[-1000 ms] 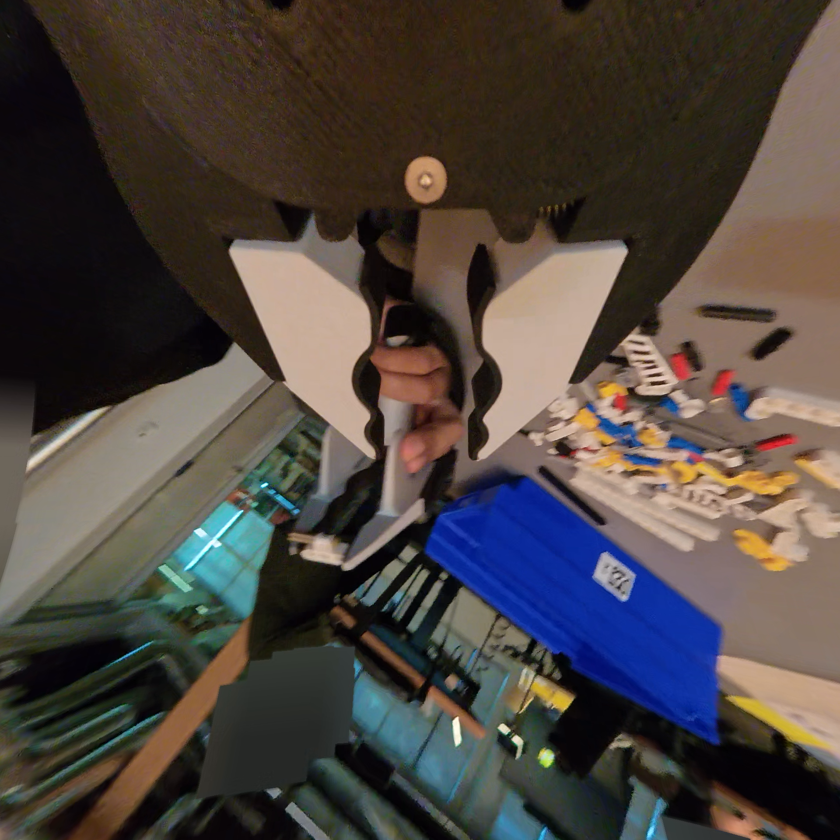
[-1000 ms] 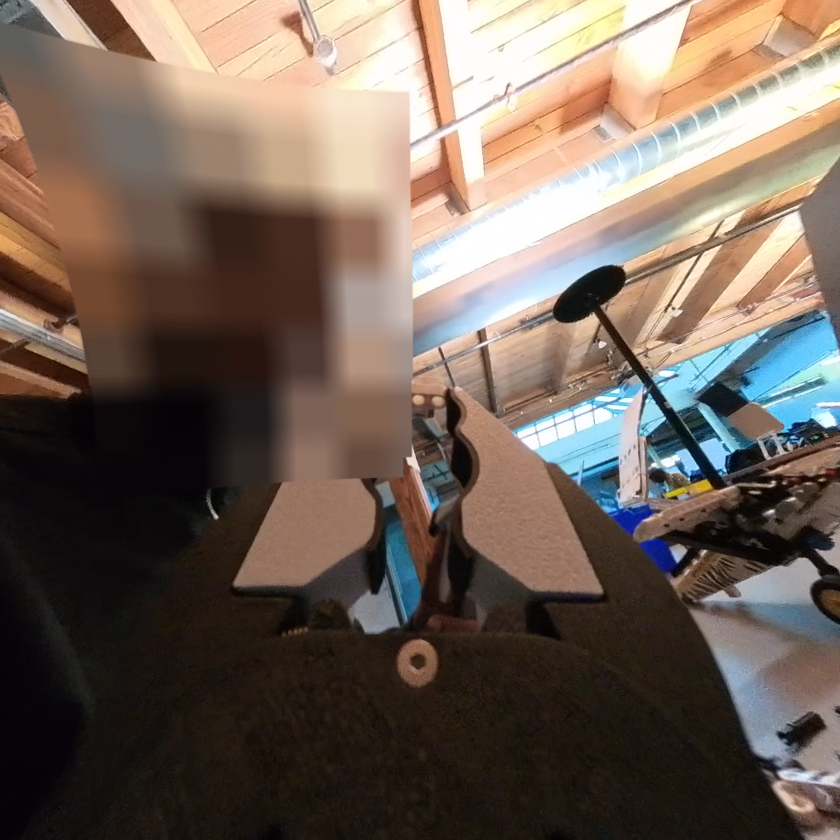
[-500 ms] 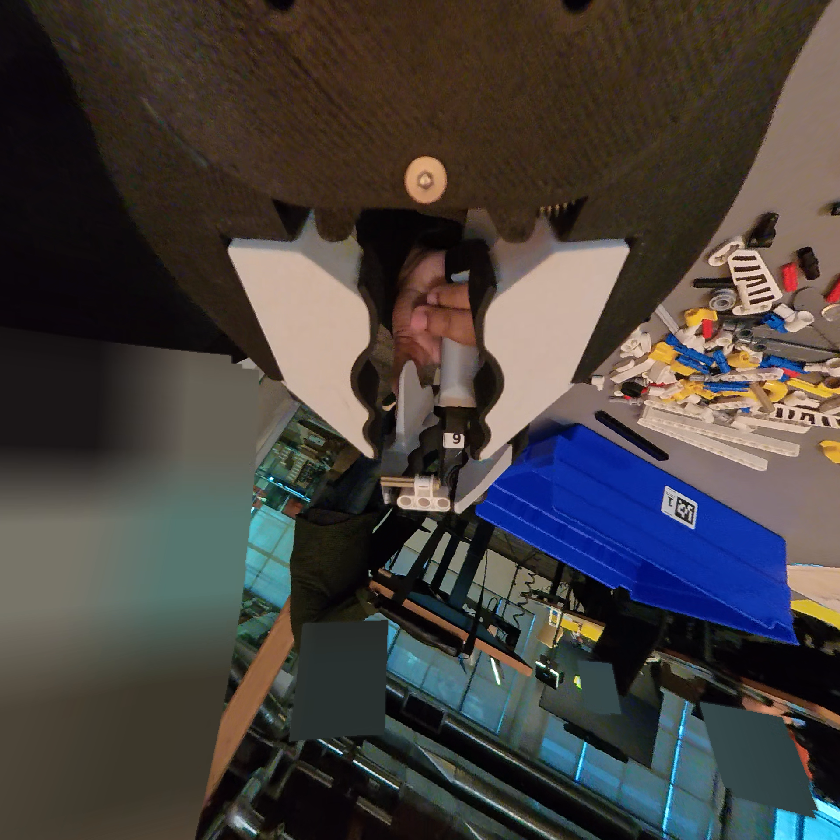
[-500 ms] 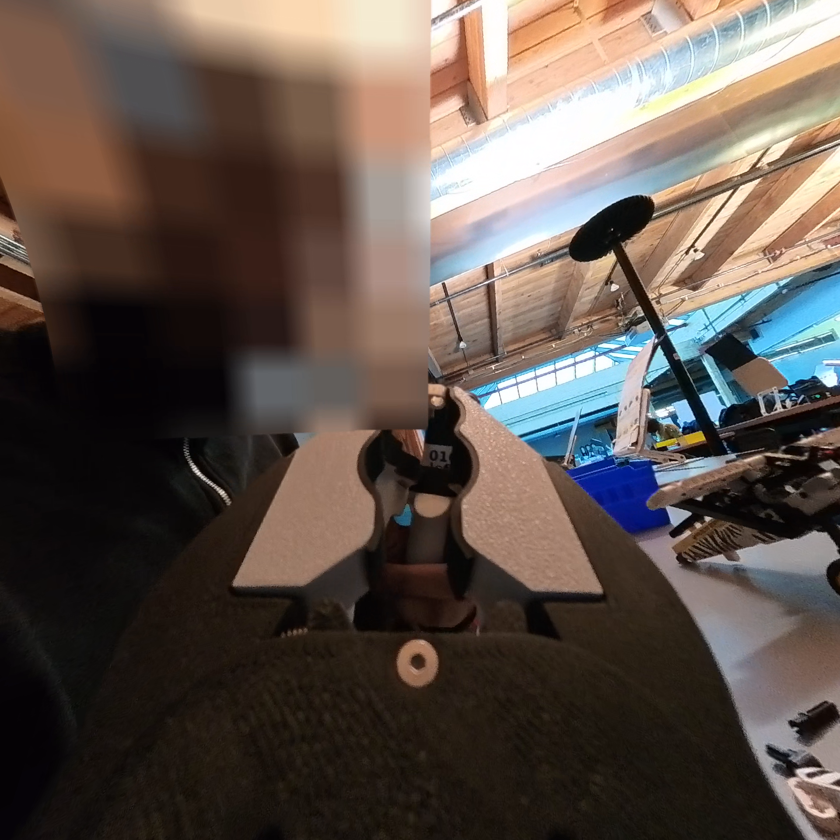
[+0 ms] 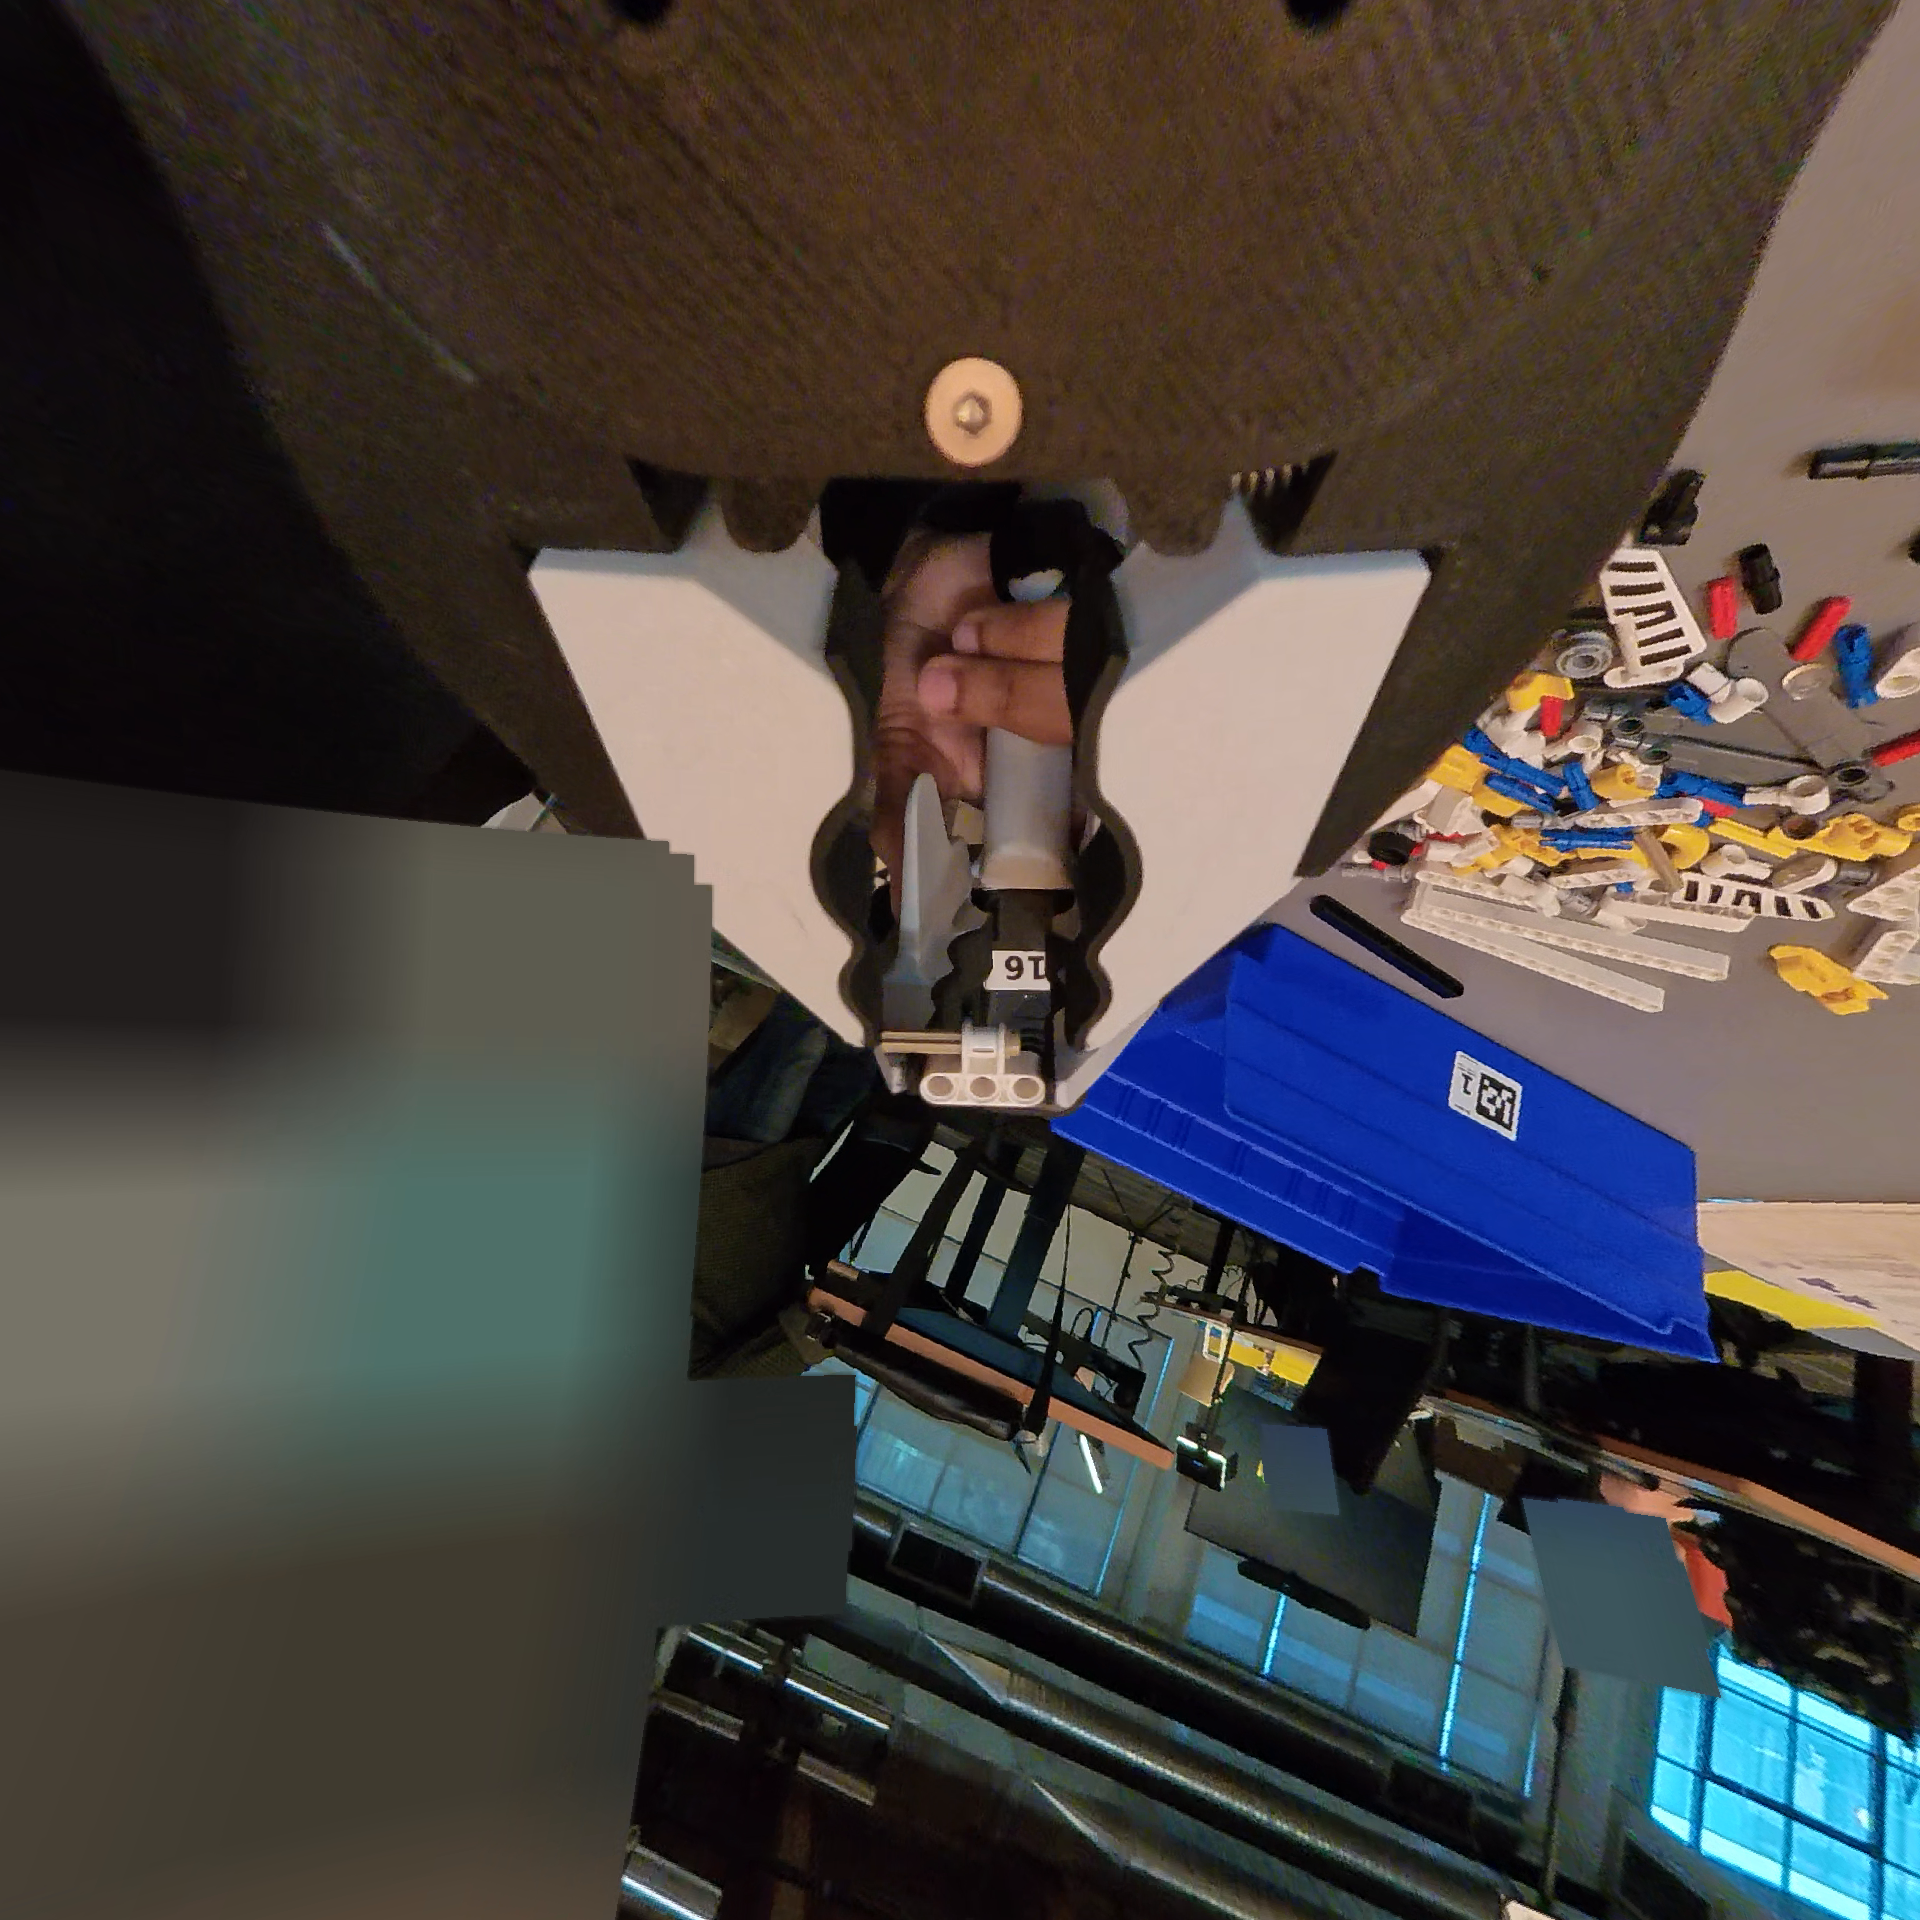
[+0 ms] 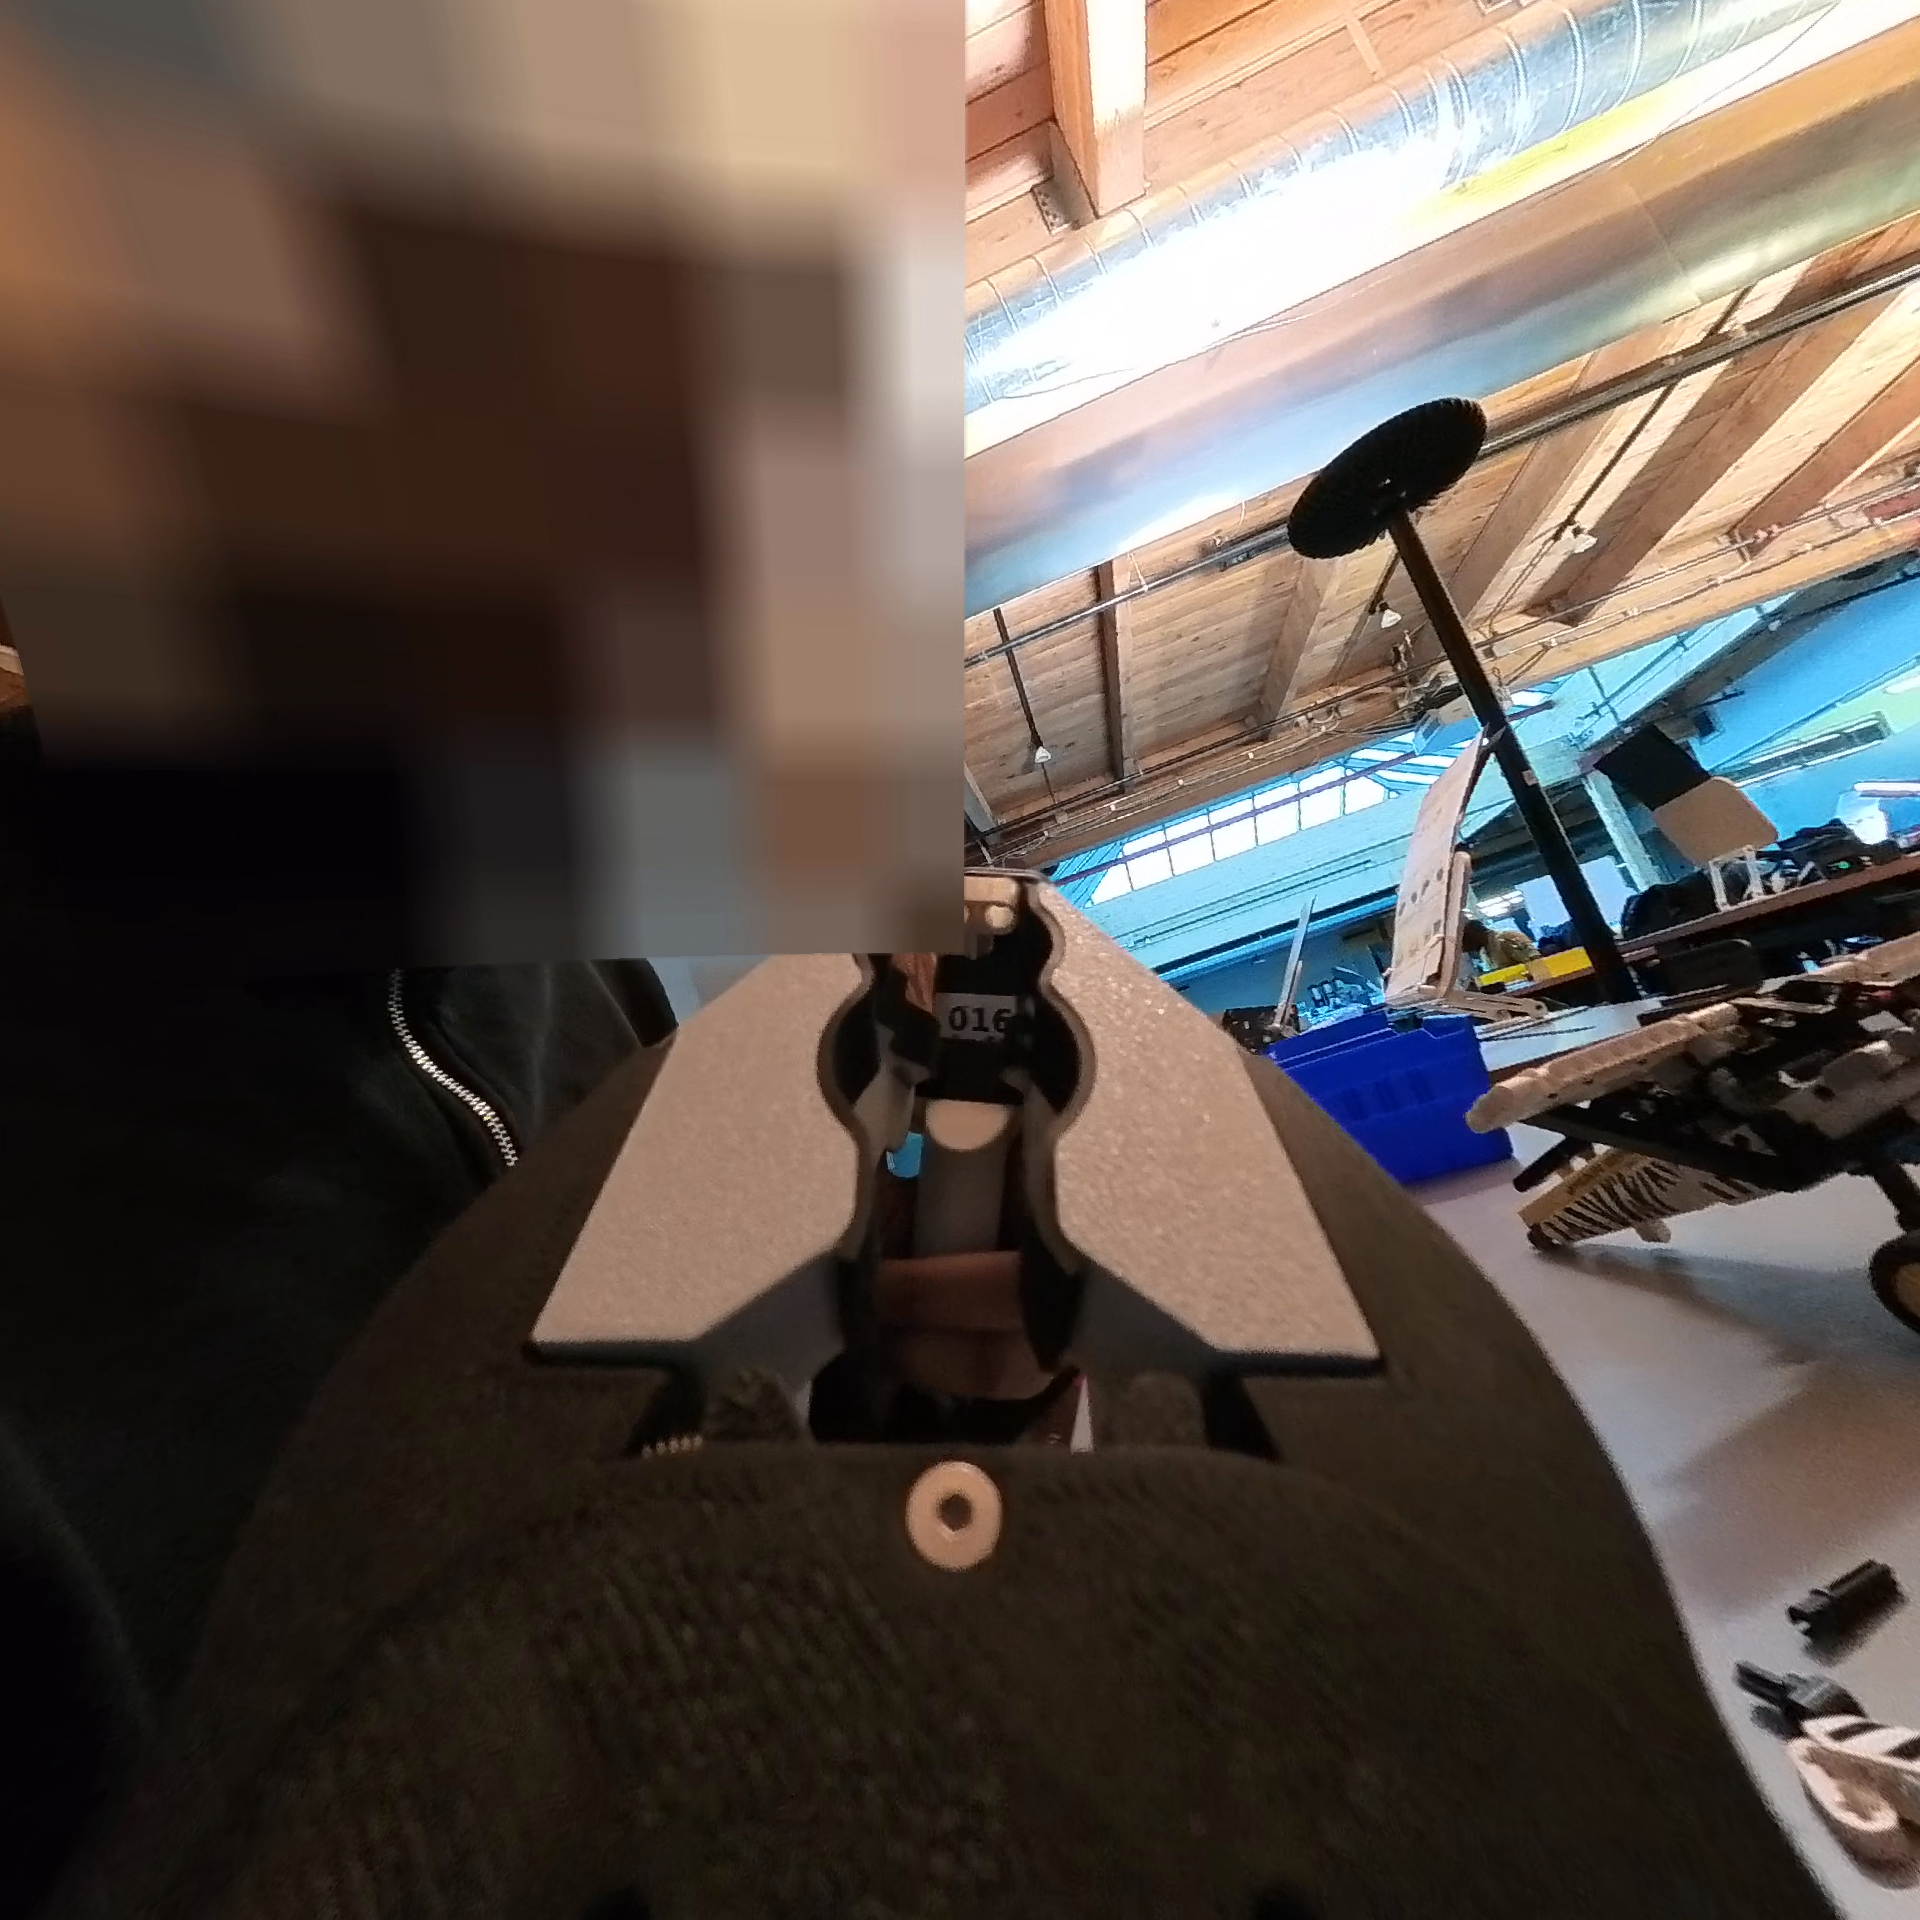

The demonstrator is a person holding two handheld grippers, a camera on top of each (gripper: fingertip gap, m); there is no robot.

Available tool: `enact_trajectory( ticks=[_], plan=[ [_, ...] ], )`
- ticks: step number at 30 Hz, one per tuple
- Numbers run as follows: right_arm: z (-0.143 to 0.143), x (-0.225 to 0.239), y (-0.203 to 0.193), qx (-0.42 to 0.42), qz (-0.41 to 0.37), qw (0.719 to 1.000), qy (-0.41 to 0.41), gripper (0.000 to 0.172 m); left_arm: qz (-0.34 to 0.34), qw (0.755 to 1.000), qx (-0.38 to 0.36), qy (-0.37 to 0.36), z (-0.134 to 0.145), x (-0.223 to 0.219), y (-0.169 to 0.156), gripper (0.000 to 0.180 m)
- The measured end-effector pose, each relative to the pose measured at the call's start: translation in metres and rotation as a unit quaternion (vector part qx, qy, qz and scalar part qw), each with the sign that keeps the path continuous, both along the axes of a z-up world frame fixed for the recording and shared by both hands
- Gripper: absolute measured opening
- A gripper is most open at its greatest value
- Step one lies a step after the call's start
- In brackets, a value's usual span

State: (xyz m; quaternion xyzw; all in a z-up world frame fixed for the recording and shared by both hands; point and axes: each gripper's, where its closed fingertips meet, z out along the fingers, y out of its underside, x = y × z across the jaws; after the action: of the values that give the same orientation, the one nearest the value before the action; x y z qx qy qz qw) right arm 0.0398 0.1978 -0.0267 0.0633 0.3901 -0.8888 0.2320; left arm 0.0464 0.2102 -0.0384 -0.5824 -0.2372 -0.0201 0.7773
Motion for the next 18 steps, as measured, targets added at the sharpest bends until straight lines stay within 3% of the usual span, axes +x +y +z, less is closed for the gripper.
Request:
enact_trajectory(
  ticks=[18],
  plan=[
    [-0.0011,-0.0021,-0.0001,0.008,-0.03,0.999,0.01,0.022,0.007,1.0,0.003,0.012,0.0019,0.0006,-0.0022,0.022]
  ],
)
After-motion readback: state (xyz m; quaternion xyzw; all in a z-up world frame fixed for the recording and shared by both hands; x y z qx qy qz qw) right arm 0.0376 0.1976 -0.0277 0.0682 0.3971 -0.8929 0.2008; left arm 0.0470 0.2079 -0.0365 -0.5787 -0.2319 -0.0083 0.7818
